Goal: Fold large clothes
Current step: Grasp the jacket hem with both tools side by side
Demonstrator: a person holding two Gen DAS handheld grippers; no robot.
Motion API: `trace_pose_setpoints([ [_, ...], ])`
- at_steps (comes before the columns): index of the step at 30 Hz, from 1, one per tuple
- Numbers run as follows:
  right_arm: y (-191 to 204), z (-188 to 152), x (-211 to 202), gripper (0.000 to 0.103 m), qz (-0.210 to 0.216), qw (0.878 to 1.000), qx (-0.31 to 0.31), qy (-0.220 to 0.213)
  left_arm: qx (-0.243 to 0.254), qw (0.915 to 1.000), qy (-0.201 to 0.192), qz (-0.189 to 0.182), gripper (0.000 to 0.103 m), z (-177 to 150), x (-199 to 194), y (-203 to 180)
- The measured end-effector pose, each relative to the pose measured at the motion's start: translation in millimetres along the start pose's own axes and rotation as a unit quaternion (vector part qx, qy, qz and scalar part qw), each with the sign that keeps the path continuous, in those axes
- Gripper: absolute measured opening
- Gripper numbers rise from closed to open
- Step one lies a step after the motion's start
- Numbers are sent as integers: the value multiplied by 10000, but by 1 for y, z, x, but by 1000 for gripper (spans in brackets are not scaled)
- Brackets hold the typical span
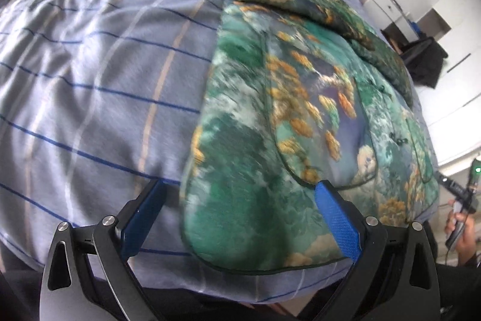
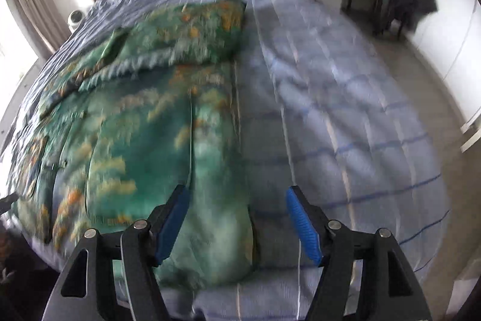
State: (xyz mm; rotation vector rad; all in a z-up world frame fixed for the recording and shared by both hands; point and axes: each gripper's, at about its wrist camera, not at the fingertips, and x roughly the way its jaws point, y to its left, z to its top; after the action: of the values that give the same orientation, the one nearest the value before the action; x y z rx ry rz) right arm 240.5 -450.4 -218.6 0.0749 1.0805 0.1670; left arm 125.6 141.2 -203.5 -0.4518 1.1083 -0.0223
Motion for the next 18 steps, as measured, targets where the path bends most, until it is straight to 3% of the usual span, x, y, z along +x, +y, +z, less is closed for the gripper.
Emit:
trace_pose_setpoints([
  [5,-4,-13,13,69,350,9991,-90,228,218,9996,99,-177,100,-2,11,-13],
  [12,-9,-17,33,69,1235,9912,226,428,187,9992,184,-307,100,-2,17,-12],
  [14,-7,-19,35,70,1349,9894,237,488,141,9990,200,-375,94,-4,15,-12],
  [15,-6,-17,36,68,1331,9896,210,501,142,9991,211,-342,84,-5,13,-10],
  [18,3,-15,28,41,1309,9902,91,488,219,9993,276,-154,64,-6,6,-8],
])
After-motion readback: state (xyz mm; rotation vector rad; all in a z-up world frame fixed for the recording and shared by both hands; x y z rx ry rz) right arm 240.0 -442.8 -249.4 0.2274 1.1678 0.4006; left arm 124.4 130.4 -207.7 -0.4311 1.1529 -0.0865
